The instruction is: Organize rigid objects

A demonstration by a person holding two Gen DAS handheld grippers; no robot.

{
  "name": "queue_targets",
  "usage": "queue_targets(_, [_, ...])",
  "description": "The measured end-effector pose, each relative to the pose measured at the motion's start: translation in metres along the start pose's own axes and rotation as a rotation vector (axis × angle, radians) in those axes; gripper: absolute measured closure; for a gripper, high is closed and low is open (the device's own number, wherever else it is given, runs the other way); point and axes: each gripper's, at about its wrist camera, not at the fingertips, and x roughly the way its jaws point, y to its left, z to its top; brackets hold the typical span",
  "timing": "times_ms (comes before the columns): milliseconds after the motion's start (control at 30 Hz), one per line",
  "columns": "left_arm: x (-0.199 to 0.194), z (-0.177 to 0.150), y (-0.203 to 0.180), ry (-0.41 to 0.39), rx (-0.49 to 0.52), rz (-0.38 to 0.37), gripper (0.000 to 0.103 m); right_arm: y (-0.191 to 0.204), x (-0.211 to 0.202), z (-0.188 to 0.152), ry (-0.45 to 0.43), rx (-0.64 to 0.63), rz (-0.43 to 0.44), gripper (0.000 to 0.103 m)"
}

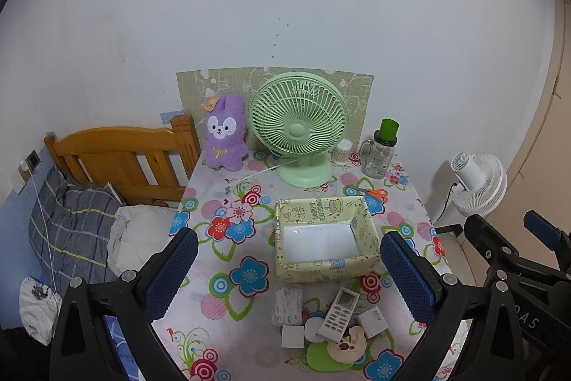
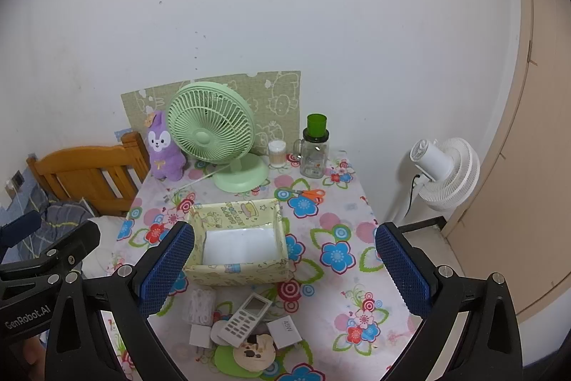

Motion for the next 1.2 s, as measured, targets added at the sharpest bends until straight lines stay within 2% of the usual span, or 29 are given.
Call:
queue_targets(300, [0.000, 0.000, -0.005, -0.014, 0.023, 0.006, 0.000, -0.003, 0.003, 0.000, -0.001, 0.009, -0.006, 0.000])
queue_targets(500, [0.001, -0.001, -0.002, -0.014, 0.013, -0.021, 0.000, -0.003, 0.004, -0.001, -0.002, 0.017, -0.002, 0.000])
queue_targets(733, [0.007, -0.002, -0.007, -0.023, 0.030, -0.004, 0.000, -0.006, 0.011, -0.005, 0.016, 0.023, -0.006, 0.000])
queue_targets(967, [0.023, -0.010, -0.011, 0.004, 0.050, -0.009, 0.000, -0.014, 0.029, -0.015, 0.053, 0.038, 0.020, 0.000])
queue_targets(1200, [0.046, -0.025, -0.020, 0.064, 0.063, -0.033, 0.000, -0.023, 0.051, -0.031, 0.098, 0.031, 0.035, 0.001])
